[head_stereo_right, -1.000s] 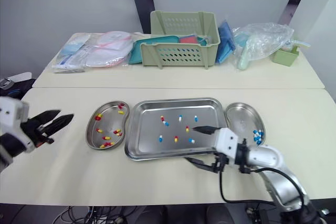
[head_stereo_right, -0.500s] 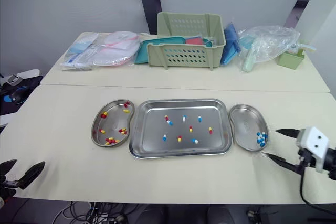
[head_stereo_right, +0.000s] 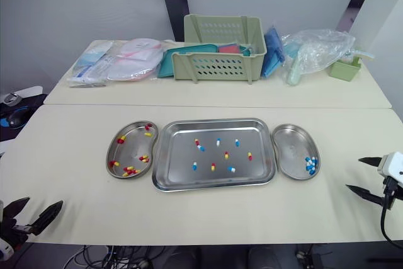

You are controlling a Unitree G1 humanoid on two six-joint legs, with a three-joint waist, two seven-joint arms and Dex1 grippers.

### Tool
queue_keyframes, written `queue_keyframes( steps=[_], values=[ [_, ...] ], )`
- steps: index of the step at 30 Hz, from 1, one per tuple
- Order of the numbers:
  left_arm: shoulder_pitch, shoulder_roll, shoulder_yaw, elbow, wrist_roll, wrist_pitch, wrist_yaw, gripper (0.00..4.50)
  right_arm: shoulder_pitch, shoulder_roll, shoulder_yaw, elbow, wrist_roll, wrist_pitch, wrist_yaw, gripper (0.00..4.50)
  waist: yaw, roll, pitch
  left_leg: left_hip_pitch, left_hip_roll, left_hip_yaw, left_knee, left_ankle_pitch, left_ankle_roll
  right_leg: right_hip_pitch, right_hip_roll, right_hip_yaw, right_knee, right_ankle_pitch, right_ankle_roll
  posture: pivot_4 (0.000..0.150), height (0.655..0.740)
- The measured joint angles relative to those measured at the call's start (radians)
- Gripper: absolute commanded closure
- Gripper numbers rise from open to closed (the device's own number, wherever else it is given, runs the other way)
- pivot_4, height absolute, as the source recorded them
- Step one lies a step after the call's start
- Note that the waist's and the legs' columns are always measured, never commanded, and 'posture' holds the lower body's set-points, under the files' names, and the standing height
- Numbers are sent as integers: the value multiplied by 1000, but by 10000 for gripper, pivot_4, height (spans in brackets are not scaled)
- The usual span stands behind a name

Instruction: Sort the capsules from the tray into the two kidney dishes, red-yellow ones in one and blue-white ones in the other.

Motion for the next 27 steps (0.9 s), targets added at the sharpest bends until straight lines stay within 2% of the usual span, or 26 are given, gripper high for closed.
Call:
queue_keyframes(
  steps=[13,21,27],
  values=[
    [37,1,-58,-84,-2,4,-41,483,4,-3,1,2,-1,-1,0,0,1,0,0,0,0,0,0,0,0,0,0,0,0,0,0,1500,7400],
    [120,6,-105,-298,-75,90,-94,483,13,-4,1,-10,-1,2,7,0,2,1,0,0,0,1,0,0,0,0,0,1,0,0,0,1500,7400],
    [135,-4,-171,-449,-148,44,-199,483,17,-14,2,-10,-1,3,24,0,3,2,1,0,0,2,0,0,0,0,0,1,0,0,0,1500,7400]
  ],
)
